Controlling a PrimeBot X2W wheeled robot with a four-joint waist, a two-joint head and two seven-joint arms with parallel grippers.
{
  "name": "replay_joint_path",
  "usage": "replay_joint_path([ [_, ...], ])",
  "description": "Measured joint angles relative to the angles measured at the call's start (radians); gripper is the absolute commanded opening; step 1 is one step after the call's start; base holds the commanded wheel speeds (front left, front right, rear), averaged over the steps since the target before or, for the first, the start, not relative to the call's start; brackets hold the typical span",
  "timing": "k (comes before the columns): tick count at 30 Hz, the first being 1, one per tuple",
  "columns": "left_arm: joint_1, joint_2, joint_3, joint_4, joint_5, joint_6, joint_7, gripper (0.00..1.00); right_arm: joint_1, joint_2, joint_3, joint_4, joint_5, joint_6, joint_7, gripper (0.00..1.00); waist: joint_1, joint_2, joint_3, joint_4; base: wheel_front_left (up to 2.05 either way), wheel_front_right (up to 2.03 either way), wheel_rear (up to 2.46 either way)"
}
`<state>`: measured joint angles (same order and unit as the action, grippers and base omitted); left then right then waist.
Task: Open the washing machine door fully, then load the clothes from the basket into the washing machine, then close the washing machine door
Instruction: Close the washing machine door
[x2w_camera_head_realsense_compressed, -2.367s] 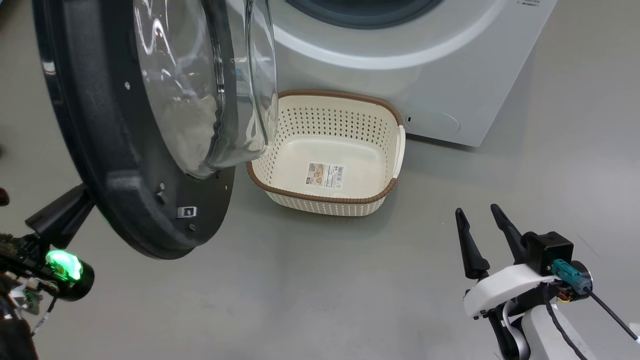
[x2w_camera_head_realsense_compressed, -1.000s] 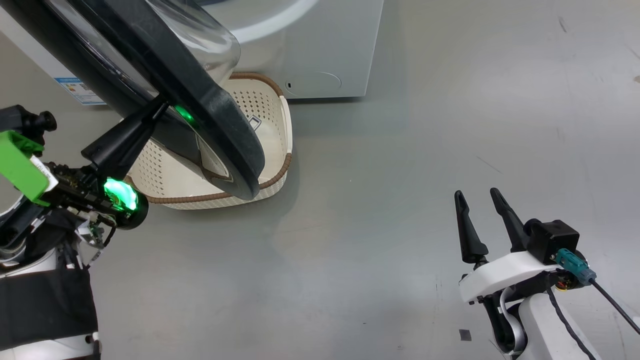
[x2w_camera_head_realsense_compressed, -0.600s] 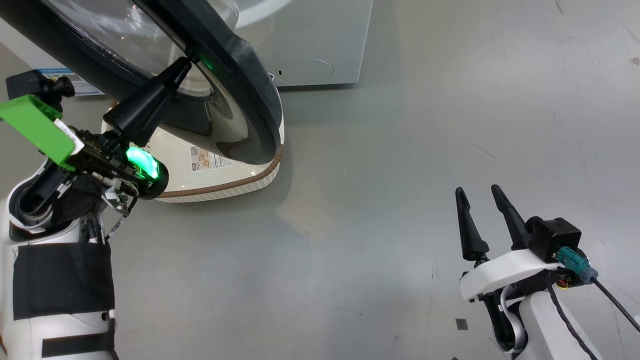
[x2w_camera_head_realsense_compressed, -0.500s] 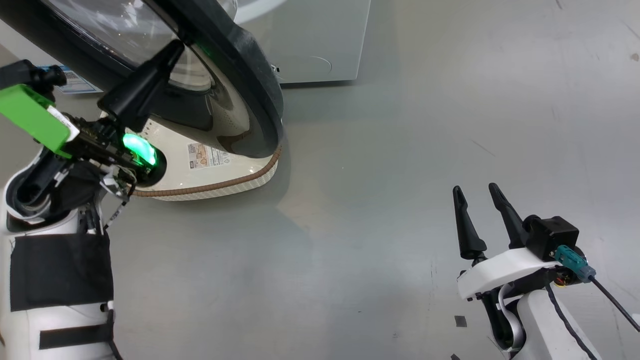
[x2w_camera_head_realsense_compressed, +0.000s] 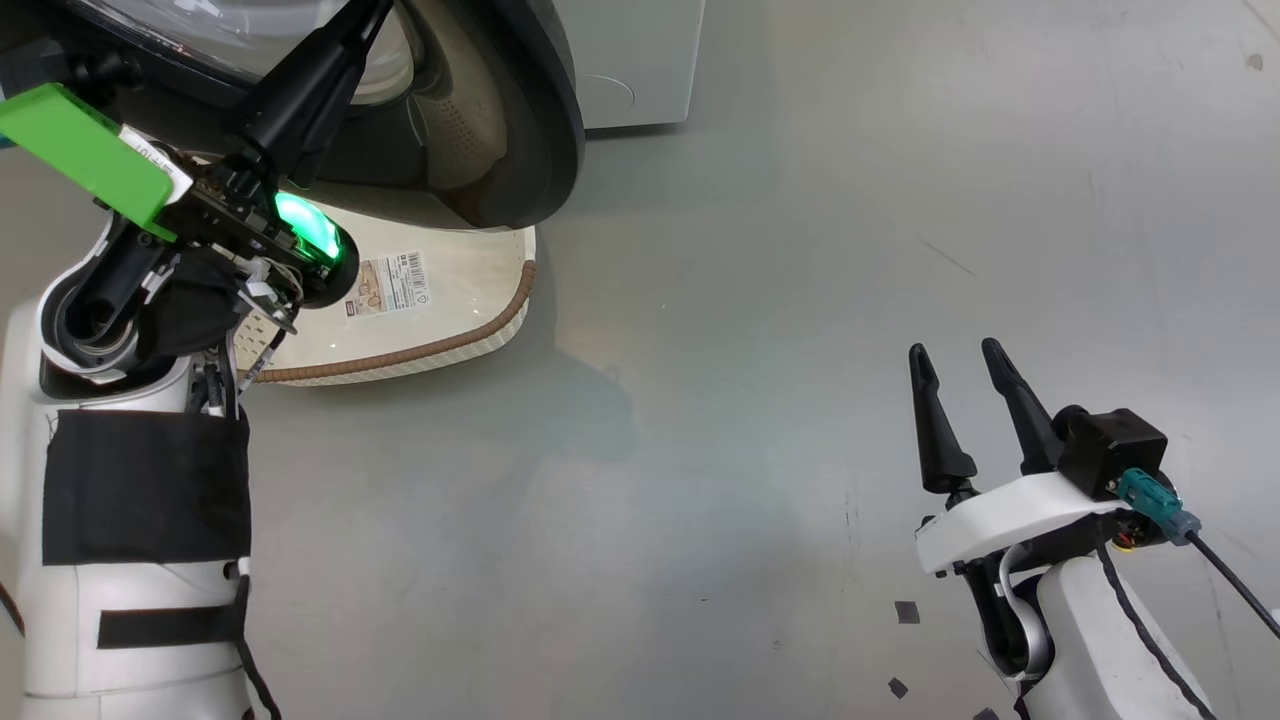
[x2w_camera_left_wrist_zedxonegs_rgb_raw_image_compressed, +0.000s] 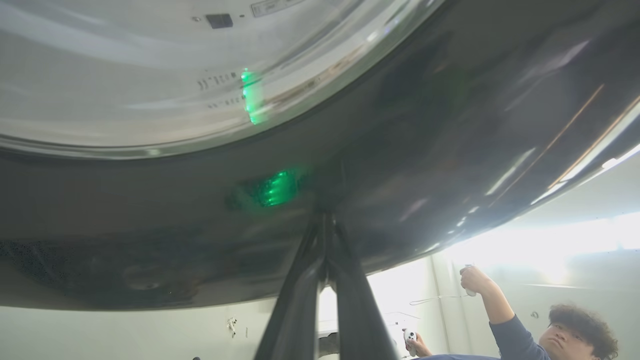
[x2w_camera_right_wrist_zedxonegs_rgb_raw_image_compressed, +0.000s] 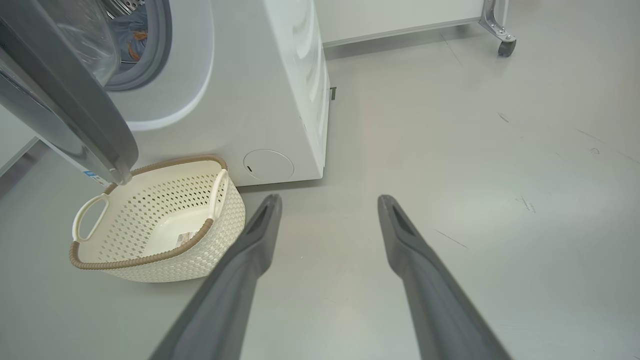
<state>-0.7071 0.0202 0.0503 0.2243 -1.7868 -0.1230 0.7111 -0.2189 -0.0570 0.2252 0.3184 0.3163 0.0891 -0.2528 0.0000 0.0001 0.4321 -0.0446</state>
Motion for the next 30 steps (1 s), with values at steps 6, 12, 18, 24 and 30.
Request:
replay_joint_path([
  [6,0.001,-0.001,-0.013,0.026,0.005,0.000,-0.027,0.00,0.000,0.000,-0.029,-0.001,0.002,-0.005,0.000,1.00,0.0000,0.0000,-0.009,0.008,0.00,0.00,0.00],
  [12,0.018,-0.001,0.003,0.037,0.007,0.000,-0.075,0.00,0.000,0.000,-0.042,-0.001,0.007,-0.005,0.000,1.00,0.0000,0.0000,-0.034,0.032,0.00,0.00,0.00],
  [18,0.079,-0.002,0.053,0.056,0.046,0.000,-0.168,0.00,0.003,0.000,-0.047,0.013,0.007,-0.005,0.000,1.00,0.0000,0.0000,-0.079,0.067,0.00,0.00,0.00],
  [24,0.133,-0.002,0.072,0.068,0.078,0.000,-0.226,0.00,0.019,0.000,-0.047,0.030,0.007,-0.002,0.000,1.00,0.0000,0.0000,-0.131,0.097,0.00,0.00,0.00],
  [30,0.174,-0.002,0.081,0.090,0.079,0.000,-0.274,0.60,0.049,0.001,-0.042,0.052,0.007,0.002,0.000,1.00,0.0000,0.0000,-0.188,0.123,0.00,0.00,0.00],
])
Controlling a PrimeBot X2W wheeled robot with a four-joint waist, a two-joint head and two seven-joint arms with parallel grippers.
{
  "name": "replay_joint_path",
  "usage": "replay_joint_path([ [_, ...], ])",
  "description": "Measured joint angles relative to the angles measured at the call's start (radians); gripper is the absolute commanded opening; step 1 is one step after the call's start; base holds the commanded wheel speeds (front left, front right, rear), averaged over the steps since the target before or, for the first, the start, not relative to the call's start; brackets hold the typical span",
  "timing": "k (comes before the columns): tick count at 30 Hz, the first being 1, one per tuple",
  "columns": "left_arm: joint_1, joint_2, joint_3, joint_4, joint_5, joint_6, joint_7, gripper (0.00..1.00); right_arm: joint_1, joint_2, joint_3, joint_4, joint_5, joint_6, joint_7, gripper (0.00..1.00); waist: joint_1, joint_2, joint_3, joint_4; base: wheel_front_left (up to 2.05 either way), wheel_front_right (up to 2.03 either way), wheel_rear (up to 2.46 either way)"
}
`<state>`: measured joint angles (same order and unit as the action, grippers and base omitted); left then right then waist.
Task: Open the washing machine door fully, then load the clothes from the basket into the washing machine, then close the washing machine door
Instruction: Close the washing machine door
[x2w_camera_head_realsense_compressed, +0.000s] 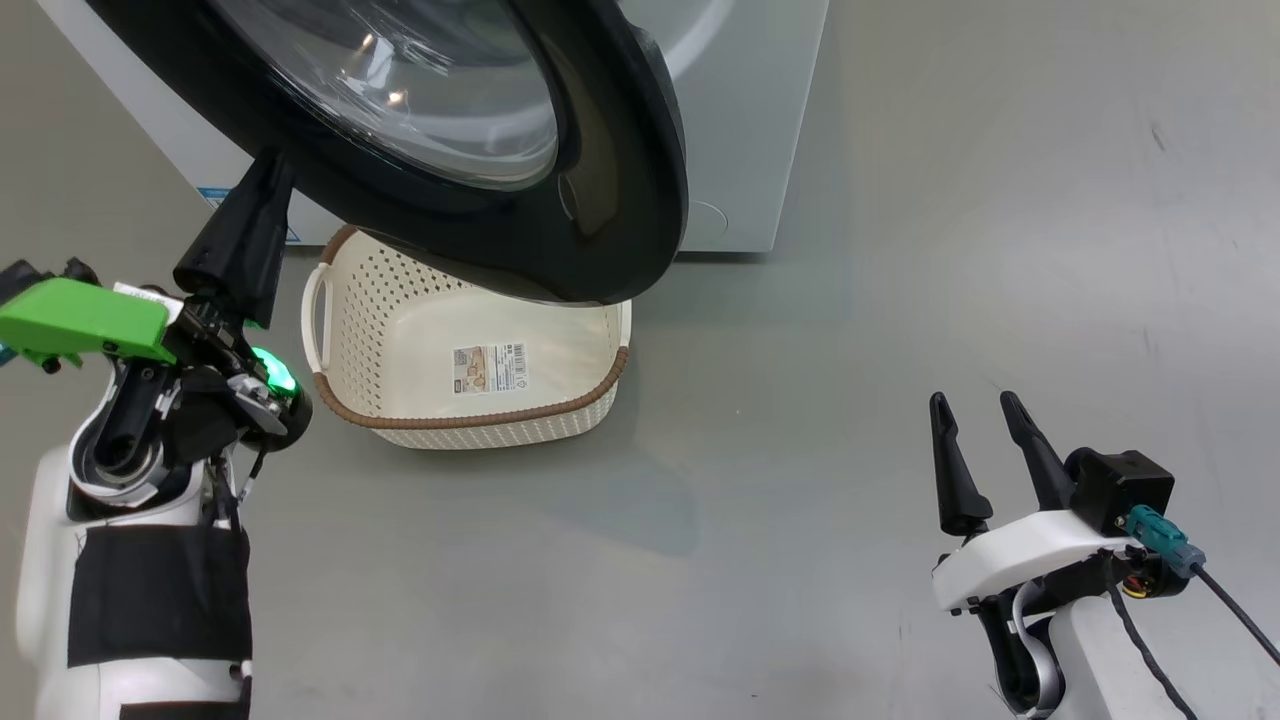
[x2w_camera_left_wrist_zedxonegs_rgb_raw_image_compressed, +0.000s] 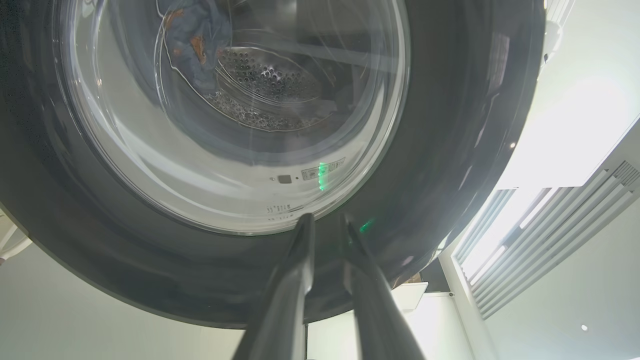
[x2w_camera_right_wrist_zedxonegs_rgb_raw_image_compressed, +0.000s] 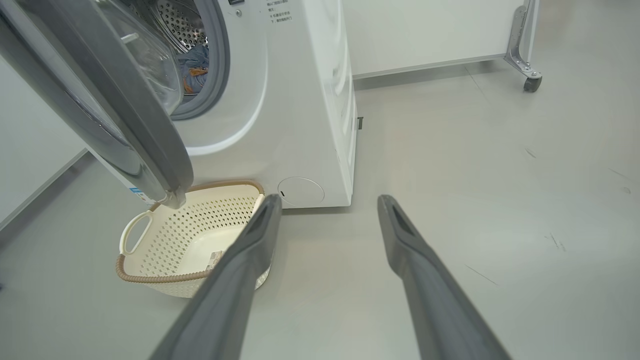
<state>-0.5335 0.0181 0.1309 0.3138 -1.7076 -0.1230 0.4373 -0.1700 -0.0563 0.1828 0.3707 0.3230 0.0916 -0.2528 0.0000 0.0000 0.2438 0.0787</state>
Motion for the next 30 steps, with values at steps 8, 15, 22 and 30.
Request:
replay_joint_path([
  [8,0.064,0.000,0.030,-0.003,0.055,0.000,-0.054,1.00,0.032,0.001,0.020,0.013,0.001,0.004,0.000,1.00,0.0000,0.0000,-0.073,0.019,0.00,0.00,0.00],
  [15,0.077,0.008,0.056,-0.070,0.136,0.000,-0.137,1.00,0.039,0.002,0.022,0.013,0.003,0.012,0.000,1.00,0.0000,0.0000,-0.099,0.017,0.00,0.00,0.00],
  [22,0.087,0.071,0.028,-0.147,0.308,0.000,-0.224,1.00,0.040,0.003,0.022,0.005,0.004,0.012,0.000,1.00,0.0000,0.0000,-0.099,0.012,0.00,0.00,0.00],
  [30,0.127,0.126,-0.073,-0.212,0.491,0.000,-0.329,1.00,0.040,0.004,0.022,-0.001,0.004,0.013,0.000,1.00,0.0000,0.0000,-0.095,0.009,0.00,0.00,0.00],
])
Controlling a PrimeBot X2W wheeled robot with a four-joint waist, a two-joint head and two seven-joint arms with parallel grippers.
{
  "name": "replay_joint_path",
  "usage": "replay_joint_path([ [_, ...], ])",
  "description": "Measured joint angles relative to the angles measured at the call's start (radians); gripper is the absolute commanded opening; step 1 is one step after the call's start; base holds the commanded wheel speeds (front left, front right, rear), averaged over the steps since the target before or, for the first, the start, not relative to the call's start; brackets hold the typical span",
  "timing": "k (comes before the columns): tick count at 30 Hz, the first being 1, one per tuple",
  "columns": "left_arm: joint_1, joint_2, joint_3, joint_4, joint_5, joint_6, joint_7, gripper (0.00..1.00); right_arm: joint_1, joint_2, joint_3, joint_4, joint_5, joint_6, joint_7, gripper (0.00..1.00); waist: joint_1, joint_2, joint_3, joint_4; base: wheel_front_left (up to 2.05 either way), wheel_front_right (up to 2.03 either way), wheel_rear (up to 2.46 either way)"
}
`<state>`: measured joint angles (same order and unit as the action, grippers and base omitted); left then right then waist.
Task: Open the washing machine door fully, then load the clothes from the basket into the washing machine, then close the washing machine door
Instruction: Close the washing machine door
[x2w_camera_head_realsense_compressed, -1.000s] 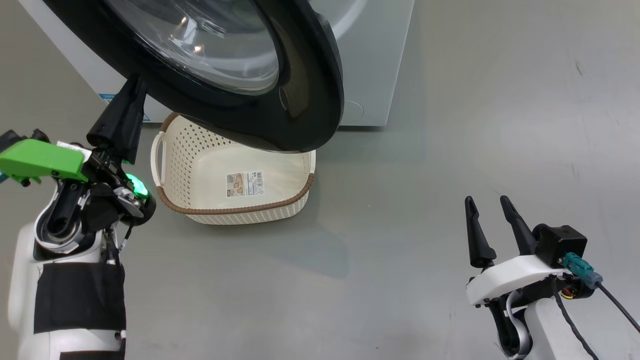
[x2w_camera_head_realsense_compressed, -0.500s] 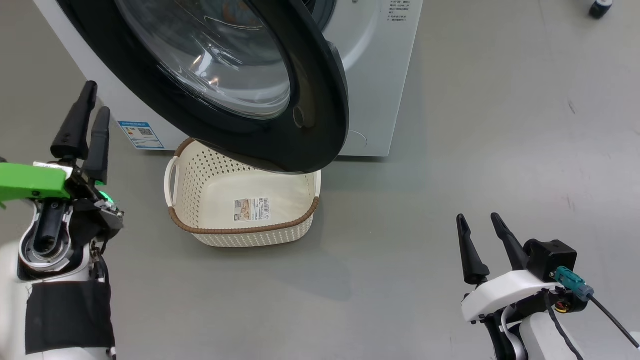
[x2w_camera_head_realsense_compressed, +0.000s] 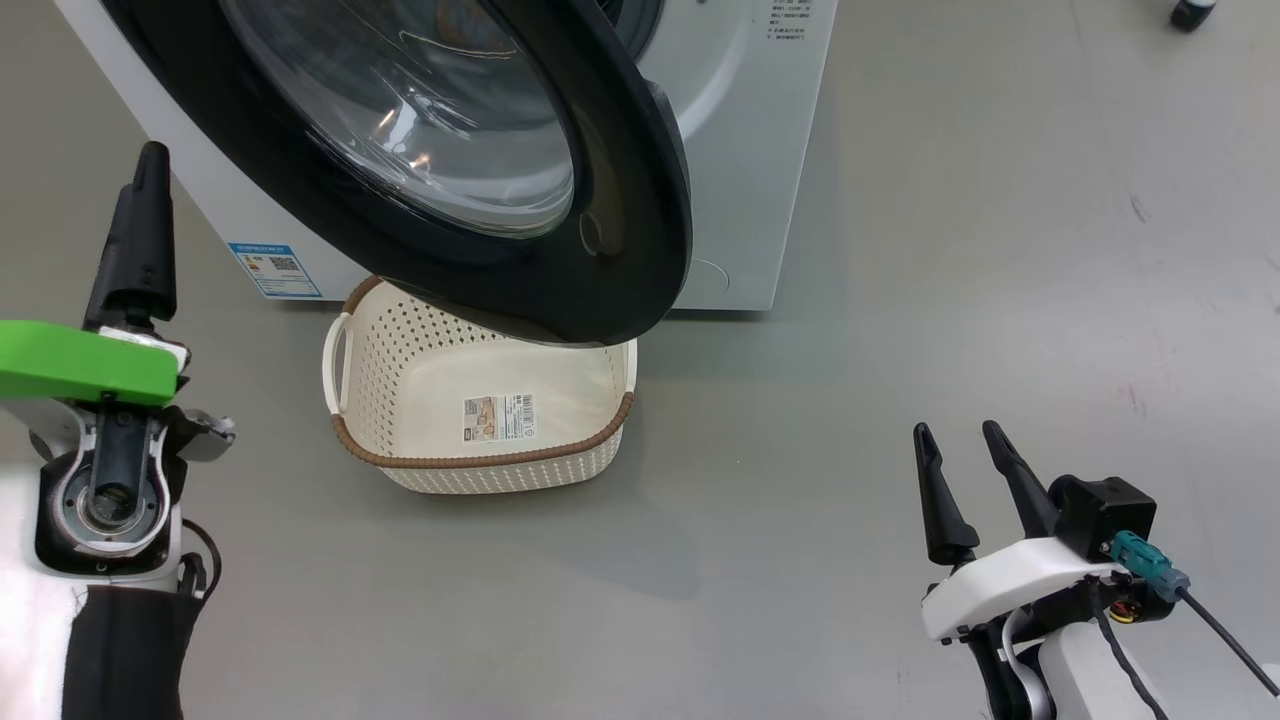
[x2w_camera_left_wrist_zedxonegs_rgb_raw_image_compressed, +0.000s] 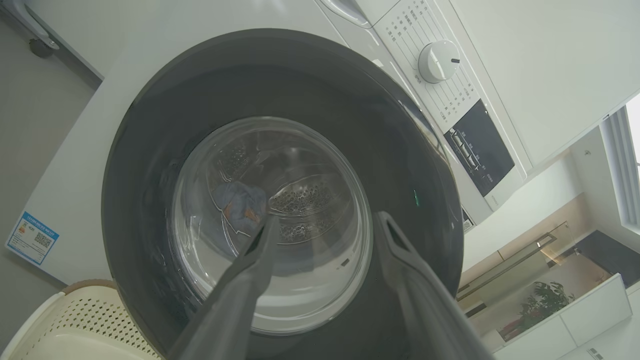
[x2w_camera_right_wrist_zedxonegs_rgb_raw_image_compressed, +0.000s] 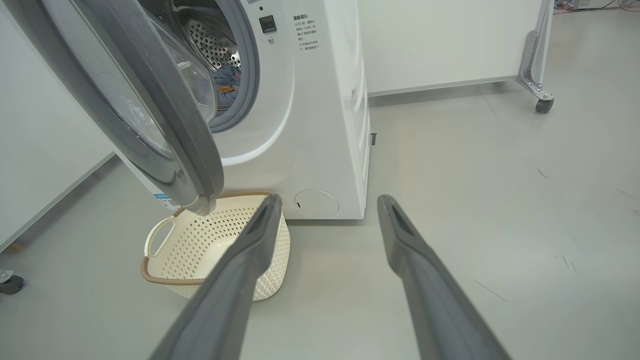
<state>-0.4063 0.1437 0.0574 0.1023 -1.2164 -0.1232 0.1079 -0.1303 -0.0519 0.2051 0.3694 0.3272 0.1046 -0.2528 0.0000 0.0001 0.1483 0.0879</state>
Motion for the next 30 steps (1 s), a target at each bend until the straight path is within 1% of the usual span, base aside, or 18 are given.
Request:
replay_joint_path([
  [4,0.019,0.039,-0.060,-0.021,0.091,-0.001,-0.059,1.00,0.000,0.000,0.000,-0.002,0.000,0.000,0.000,1.00,0.0000,0.0000,0.002,0.001,0.00,0.00,0.00],
  [6,0.032,0.071,-0.096,-0.025,0.157,-0.001,-0.090,1.00,0.000,0.001,0.001,-0.002,0.000,0.000,0.000,1.00,0.0000,0.0000,0.003,0.001,0.00,0.00,0.00],
  [8,0.047,0.116,-0.143,-0.035,0.253,-0.001,-0.127,1.00,0.000,0.001,0.001,-0.003,0.000,0.000,0.000,1.00,0.0000,0.0000,0.003,0.001,0.00,0.00,0.00],
  [11,0.063,0.168,-0.194,-0.036,0.361,-0.001,-0.190,1.00,0.000,0.002,0.001,-0.003,0.000,0.000,0.000,1.00,0.0000,0.0000,0.005,0.001,0.00,0.00,0.00],
  [16,0.100,0.225,-0.246,0.007,0.522,-0.001,-0.293,1.00,0.000,0.003,0.000,-0.006,0.000,0.000,0.000,1.00,0.0000,0.0000,0.007,0.002,0.00,0.00,0.00],
  [19,0.122,0.246,-0.263,0.046,0.608,-0.001,-0.346,1.00,0.000,0.003,0.000,-0.007,0.000,0.000,0.000,1.00,0.0000,0.0000,0.008,0.002,0.00,0.00,0.00],
  [24,0.159,0.246,-0.275,0.106,0.684,0.001,-0.360,1.00,0.001,0.003,0.000,-0.009,0.000,0.000,0.000,1.00,0.0000,0.0000,0.008,0.001,0.00,0.00,0.00],
  [30,0.209,0.193,-0.273,0.153,0.696,0.038,-0.360,1.00,0.001,0.003,0.000,-0.018,0.000,0.000,0.000,1.00,0.0000,0.0000,0.008,-0.002,0.00,0.00,0.00],
])
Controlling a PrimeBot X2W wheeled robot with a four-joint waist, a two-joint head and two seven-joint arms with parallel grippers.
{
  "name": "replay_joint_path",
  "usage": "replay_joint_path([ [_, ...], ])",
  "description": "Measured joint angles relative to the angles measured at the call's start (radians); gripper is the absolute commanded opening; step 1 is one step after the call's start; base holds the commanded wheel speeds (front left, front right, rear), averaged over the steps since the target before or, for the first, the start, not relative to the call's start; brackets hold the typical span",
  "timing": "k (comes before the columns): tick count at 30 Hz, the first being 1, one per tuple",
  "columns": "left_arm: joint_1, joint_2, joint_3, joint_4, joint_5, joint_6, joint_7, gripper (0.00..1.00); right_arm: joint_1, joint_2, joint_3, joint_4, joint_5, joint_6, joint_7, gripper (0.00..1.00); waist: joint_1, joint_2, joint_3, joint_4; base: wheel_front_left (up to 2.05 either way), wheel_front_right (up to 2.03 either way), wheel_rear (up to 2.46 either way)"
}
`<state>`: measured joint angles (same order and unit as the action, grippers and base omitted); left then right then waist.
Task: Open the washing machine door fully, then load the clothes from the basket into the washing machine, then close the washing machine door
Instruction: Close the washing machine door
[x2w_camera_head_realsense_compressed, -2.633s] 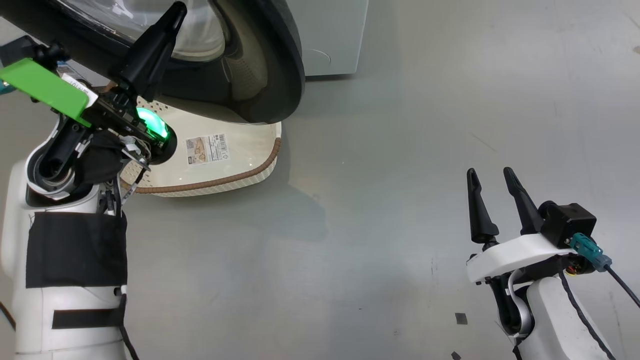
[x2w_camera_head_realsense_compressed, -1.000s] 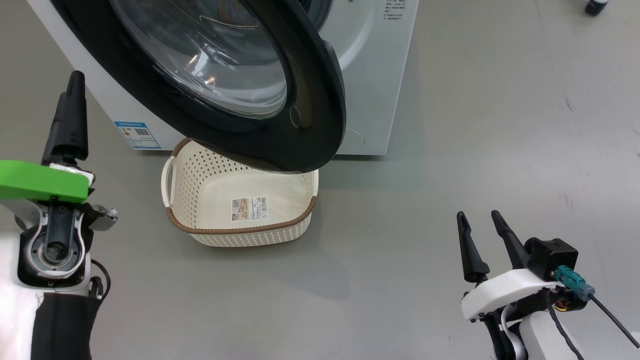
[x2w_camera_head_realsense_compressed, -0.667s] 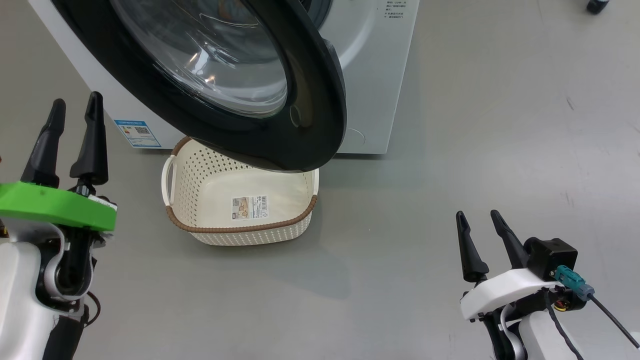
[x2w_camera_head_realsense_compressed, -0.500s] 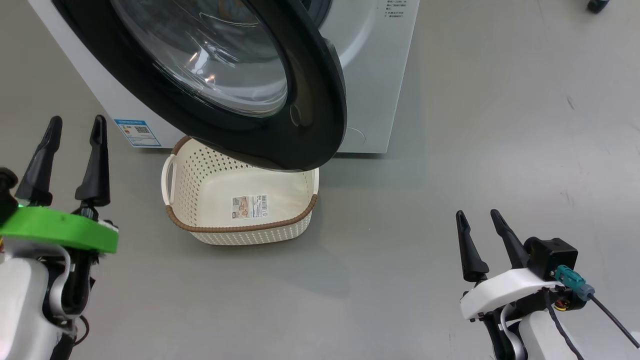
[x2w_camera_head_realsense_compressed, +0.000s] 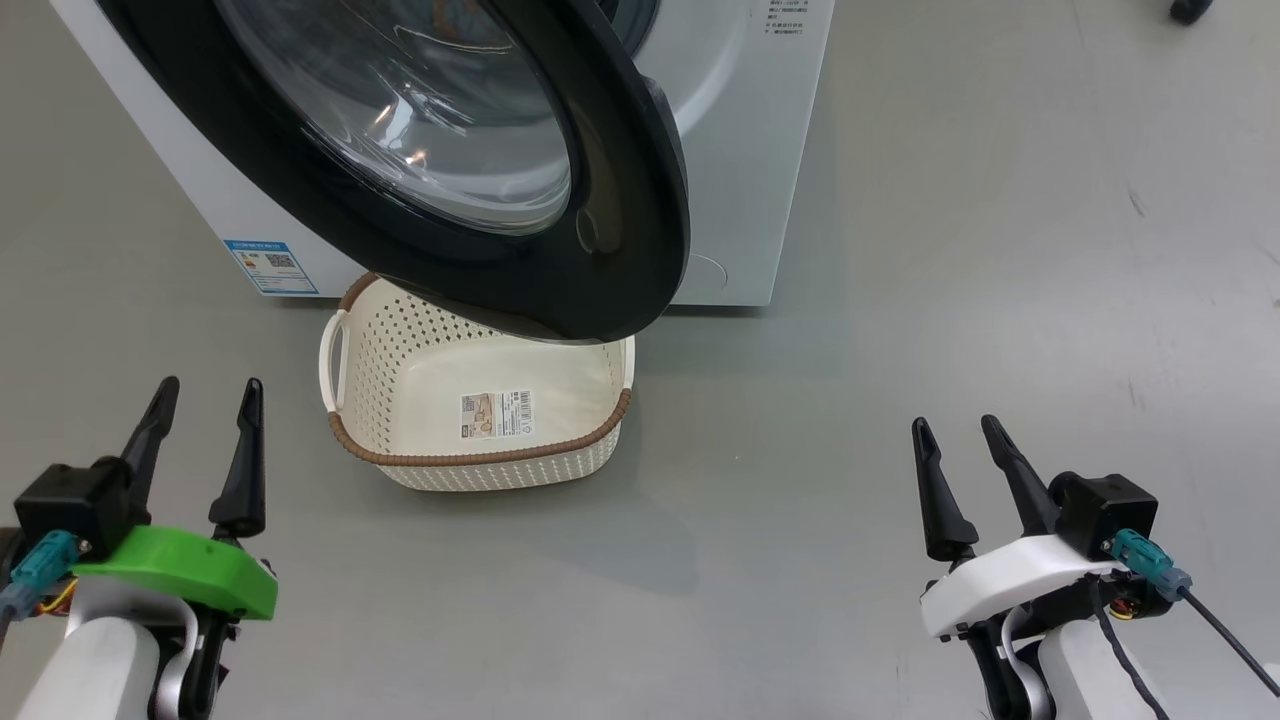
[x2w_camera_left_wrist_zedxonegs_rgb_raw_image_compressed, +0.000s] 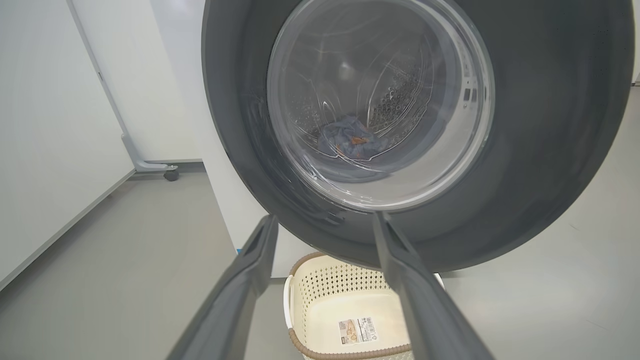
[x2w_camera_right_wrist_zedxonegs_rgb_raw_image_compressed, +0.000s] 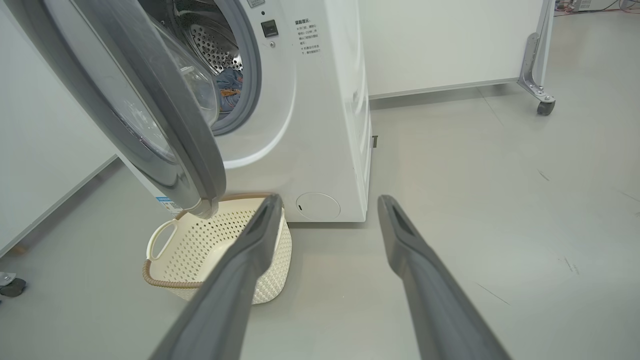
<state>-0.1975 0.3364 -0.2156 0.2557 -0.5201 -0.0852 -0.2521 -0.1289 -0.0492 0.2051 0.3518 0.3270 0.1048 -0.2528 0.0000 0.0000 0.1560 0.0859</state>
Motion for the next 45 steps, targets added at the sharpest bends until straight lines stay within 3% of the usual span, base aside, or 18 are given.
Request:
replay_joint_path([
  [15,0.101,-0.083,0.090,-0.012,0.053,0.061,0.000,1.00,0.014,0.000,0.001,-0.012,-0.002,0.000,0.000,1.00,0.0000,0.0000,0.001,-0.010,0.00,0.00,0.00],
  [45,0.157,-0.148,0.150,-0.068,0.134,0.007,0.000,1.00,0.015,0.000,0.004,-0.022,-0.004,0.000,0.000,1.00,0.0000,0.0000,-0.027,-0.011,0.00,0.00,0.00],
])
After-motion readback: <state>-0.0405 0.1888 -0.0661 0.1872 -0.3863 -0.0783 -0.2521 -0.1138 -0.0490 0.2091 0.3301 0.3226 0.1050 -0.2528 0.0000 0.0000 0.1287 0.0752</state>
